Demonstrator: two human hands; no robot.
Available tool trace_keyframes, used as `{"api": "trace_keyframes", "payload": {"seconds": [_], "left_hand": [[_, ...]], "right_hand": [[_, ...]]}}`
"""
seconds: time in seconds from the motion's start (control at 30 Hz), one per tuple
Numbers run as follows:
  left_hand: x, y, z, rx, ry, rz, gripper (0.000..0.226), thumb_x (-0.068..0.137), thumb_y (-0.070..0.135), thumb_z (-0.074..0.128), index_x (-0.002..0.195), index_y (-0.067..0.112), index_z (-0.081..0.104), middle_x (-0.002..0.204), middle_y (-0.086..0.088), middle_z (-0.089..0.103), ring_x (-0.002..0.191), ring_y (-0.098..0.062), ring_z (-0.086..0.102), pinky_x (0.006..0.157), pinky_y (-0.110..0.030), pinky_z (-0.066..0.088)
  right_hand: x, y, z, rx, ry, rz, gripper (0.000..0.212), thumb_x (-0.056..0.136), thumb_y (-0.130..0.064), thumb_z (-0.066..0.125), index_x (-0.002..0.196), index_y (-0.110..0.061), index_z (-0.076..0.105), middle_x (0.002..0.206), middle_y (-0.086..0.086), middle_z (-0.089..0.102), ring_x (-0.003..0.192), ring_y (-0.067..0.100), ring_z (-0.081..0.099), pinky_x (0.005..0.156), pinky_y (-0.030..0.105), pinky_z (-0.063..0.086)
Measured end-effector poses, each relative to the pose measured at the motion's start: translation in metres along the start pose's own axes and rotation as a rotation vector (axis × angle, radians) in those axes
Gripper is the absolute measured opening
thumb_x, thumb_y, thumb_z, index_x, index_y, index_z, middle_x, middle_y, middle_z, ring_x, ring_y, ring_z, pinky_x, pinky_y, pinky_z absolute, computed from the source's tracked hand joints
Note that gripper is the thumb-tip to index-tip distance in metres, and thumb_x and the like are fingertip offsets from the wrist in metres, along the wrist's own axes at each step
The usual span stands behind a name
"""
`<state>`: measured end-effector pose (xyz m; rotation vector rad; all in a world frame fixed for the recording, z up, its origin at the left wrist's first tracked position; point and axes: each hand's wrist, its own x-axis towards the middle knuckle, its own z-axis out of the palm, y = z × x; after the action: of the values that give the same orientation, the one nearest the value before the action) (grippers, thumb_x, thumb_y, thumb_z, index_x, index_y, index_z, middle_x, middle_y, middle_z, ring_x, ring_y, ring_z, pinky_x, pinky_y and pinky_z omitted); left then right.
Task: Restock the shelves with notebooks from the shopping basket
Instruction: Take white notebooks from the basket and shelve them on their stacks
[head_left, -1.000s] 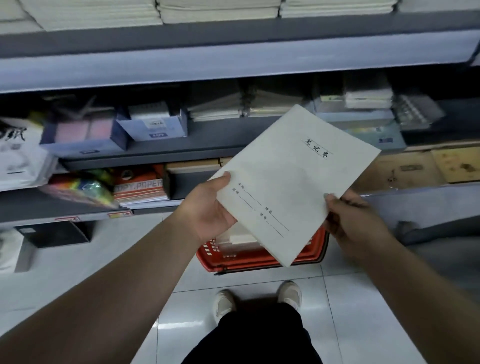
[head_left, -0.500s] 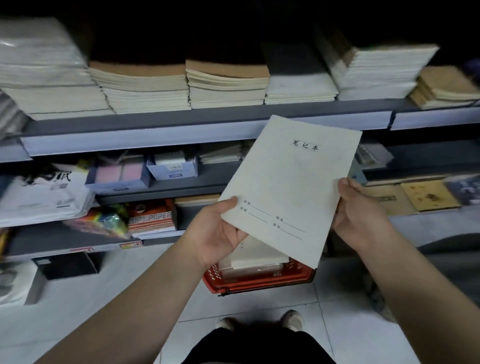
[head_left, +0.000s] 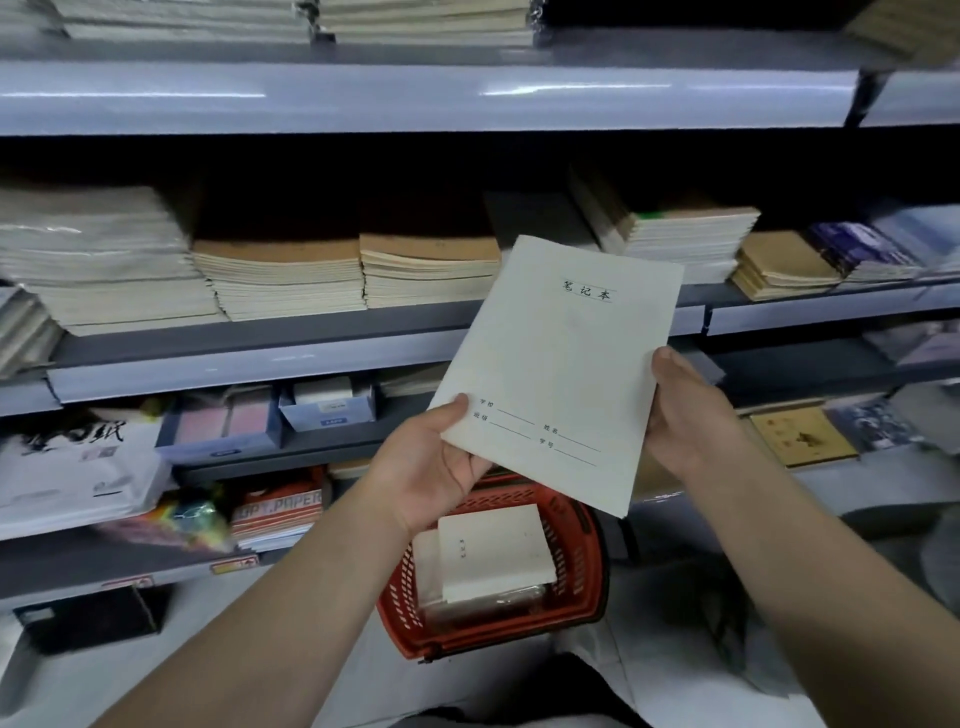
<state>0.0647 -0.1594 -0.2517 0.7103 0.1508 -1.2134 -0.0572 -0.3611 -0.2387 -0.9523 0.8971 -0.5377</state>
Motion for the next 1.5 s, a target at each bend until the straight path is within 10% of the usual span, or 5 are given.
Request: {"api": "trace_keyframes", "payload": {"seconds": [0.33,1.0,1.3,1.5], "left_hand": [[0.032,0.026,0.021,0.565,0.11,-0.056,0.033,0.092,0.005,0.06,0.123,0.015,0.059,0.114,-0.009,0.071,0.107,-0.024,0.067,0.092,-0.041,0.055],[0.108,-0.017,0.042,0.342,0.369,-0.007,0.024,0.096,0.001,0.053,0.117,0.011,0.06,0.103,-0.01,0.074,0.102,-0.029,0.068,0.071,-0.038,0.059],[0.128,-0.034,0.071,0.418,0.484,0.12,0.015,0.095,0.002,0.054,0.108,0.007,0.058,0.09,-0.013,0.07,0.064,-0.021,0.073,0.051,-0.029,0.056],[0.148,-0.023,0.088,0.241,0.552,0.123,0.017,0.096,-0.003,0.051,0.112,0.005,0.055,0.107,-0.014,0.062,0.093,-0.029,0.062,0.064,-0.039,0.059]], "right_hand": [[0.047,-0.039,-0.005,-0.1,-0.036,0.059,0.032,0.104,-0.029,0.038,0.113,-0.016,0.066,0.106,0.004,0.074,0.094,0.024,0.071,0.065,0.036,0.058],[0.152,-0.048,-0.015,-0.274,-0.14,0.27,0.031,0.104,-0.024,0.042,0.124,-0.008,0.059,0.118,0.015,0.067,0.108,0.034,0.063,0.098,0.052,0.048],[0.191,-0.053,-0.019,-0.425,-0.203,0.314,0.033,0.104,-0.026,0.043,0.126,-0.007,0.058,0.118,0.014,0.066,0.107,0.033,0.063,0.097,0.05,0.048],[0.207,-0.053,-0.022,-0.626,-0.233,0.384,0.037,0.1,-0.036,0.049,0.118,-0.006,0.06,0.112,0.013,0.068,0.1,0.032,0.065,0.091,0.047,0.052]]}}
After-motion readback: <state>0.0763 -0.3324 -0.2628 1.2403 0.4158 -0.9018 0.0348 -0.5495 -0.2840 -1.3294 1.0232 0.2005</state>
